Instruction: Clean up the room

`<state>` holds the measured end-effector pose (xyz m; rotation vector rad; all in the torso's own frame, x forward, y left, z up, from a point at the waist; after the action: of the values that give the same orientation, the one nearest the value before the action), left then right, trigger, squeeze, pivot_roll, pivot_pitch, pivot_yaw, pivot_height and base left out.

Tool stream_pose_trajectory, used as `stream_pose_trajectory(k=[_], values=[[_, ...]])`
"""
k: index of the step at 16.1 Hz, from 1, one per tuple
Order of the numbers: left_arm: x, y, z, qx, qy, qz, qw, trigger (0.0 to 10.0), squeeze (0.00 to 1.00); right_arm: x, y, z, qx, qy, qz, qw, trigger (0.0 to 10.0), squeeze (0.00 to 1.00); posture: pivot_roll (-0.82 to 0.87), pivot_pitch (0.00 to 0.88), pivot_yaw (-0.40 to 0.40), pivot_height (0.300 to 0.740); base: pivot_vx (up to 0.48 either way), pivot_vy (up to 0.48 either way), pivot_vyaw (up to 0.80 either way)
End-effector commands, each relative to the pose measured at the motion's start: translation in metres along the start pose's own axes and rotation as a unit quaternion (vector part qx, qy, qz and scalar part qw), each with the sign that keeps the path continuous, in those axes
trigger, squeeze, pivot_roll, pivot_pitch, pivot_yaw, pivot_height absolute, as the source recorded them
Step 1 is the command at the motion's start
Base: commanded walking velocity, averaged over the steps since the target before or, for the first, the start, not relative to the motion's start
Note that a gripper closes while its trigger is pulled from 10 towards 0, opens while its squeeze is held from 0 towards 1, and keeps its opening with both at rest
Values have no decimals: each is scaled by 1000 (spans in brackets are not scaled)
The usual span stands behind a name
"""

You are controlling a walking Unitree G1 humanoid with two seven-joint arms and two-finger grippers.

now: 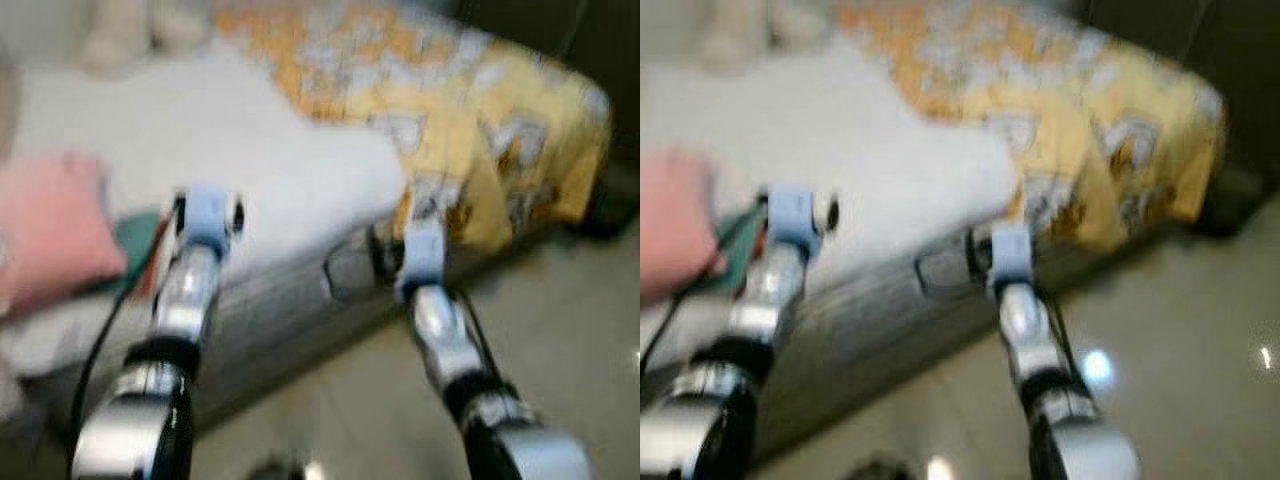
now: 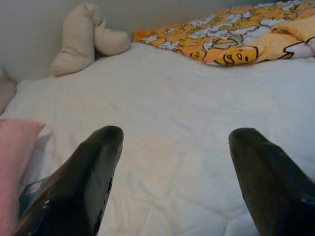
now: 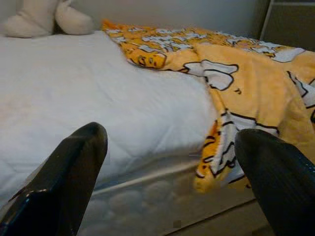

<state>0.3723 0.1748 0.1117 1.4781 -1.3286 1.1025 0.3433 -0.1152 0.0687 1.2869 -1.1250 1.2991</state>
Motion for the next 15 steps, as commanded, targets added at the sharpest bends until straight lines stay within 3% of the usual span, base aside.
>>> stream_pose_trajectory(k=[1,6,9,15], values=[[0,-1,1,12,9,-5,1000,10000,0,0,0,6,-2,3,-1,1000,10000,0,-81,0,48,716,454,0,594],[-7,2,-9,58,18,-20,998,10000,0,0,-1,4,22,2,-9,1000,10000,0,-58,0,20,716,478,0,509],[-14,3,-12,78,0,-41,996,10000,0,2,-4,-1,43,-4,-12,999,10000,0,-56,0,16,736,0,0,452],[-15,6,-10,82,-29,-29,996,10000,0,0,-3,-6,71,-18,-21,997,10000,0,-54,0,15,740,0,0,338]])
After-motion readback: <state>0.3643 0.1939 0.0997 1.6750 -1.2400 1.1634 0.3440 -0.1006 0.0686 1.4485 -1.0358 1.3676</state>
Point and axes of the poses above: a point about 5 cm out from each wrist's last joint towards the gripper, its own y axis pointing back from the gripper into the wrist, its own x axis along the axis of the wrist's last joint, z = x × y, the point moved 1 cm from there along -y, pointing out of the wrist towards the gripper, and after that the axes turned 3 degrees about -y, right-handed, at the moved point
